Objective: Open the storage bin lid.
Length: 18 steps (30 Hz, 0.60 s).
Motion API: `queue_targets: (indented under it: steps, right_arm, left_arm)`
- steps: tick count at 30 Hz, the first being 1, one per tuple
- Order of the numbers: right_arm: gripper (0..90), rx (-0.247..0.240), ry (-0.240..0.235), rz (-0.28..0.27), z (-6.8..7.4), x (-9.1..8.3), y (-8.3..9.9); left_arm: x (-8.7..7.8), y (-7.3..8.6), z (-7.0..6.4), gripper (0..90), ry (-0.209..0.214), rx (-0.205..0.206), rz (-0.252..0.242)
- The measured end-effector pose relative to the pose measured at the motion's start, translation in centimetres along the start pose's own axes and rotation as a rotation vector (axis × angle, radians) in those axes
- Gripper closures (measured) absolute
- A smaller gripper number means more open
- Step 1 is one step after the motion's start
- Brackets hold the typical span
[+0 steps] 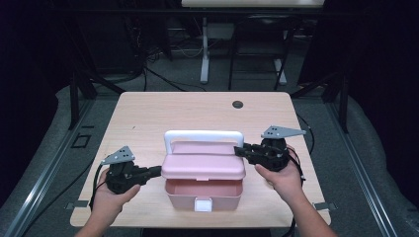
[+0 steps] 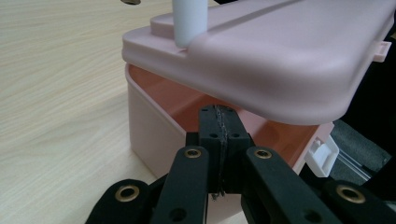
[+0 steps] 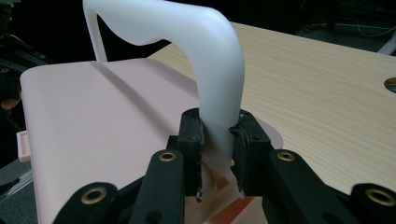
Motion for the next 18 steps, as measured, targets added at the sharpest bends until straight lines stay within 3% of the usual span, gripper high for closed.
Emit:
queue_targets:
  steps: [18]
  right_arm:
    - [74.4,0.004,-0.002,0.002,-0.1,0.1,0.2]
  left_arm:
    - [2.0,0.2,-2.8,90.0,0.067,0.044,0.031]
Point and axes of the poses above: each handheld gripper's, and its own axes: x roughly forward along the jaws, y roughly out of its underside, z roughly to its left, the point moved 10 cm from there along x, roughly forward along the jaws, and after that the axes turned 2 degrees about z, right-handed, at the moved point
